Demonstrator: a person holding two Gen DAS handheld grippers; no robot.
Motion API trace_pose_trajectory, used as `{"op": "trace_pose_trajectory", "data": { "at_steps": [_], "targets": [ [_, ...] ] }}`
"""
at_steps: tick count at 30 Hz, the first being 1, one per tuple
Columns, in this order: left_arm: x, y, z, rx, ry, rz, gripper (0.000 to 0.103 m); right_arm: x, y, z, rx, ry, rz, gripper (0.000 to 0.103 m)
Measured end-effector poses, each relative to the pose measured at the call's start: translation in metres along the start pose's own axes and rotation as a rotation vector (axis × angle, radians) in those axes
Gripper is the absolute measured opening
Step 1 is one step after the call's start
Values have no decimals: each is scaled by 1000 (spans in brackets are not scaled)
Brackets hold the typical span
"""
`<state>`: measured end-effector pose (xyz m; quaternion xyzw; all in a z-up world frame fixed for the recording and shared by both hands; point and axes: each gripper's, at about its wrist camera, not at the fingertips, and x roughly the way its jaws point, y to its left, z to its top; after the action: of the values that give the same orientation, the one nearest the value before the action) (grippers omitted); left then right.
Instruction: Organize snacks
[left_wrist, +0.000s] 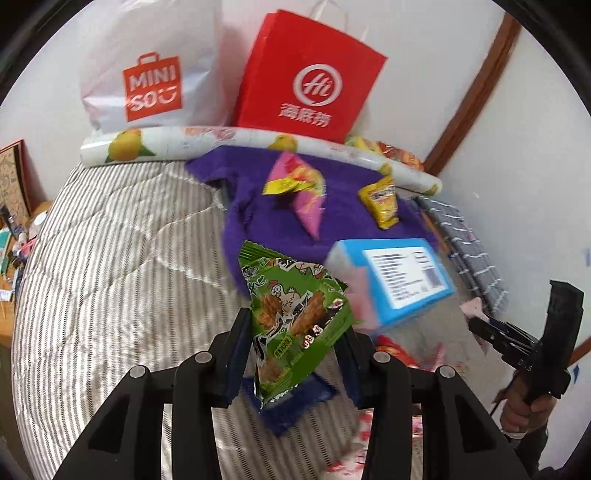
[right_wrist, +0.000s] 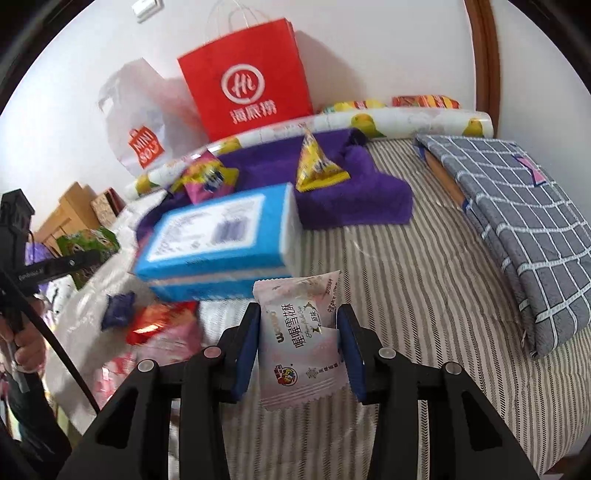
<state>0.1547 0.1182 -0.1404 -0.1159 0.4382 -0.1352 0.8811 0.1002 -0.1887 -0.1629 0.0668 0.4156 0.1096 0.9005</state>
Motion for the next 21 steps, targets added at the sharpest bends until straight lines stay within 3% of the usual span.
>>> {"op": "trace_pose_trajectory", "data": {
  "at_steps": [15,21],
  "targets": [
    [-25,-70,10,117,18,-96,41,-34,42,27,-37,-49,90,42],
    [-28,-92,28,157,5,-107,41,-38,45,43,-29,-76,78,42]
  ]
}}
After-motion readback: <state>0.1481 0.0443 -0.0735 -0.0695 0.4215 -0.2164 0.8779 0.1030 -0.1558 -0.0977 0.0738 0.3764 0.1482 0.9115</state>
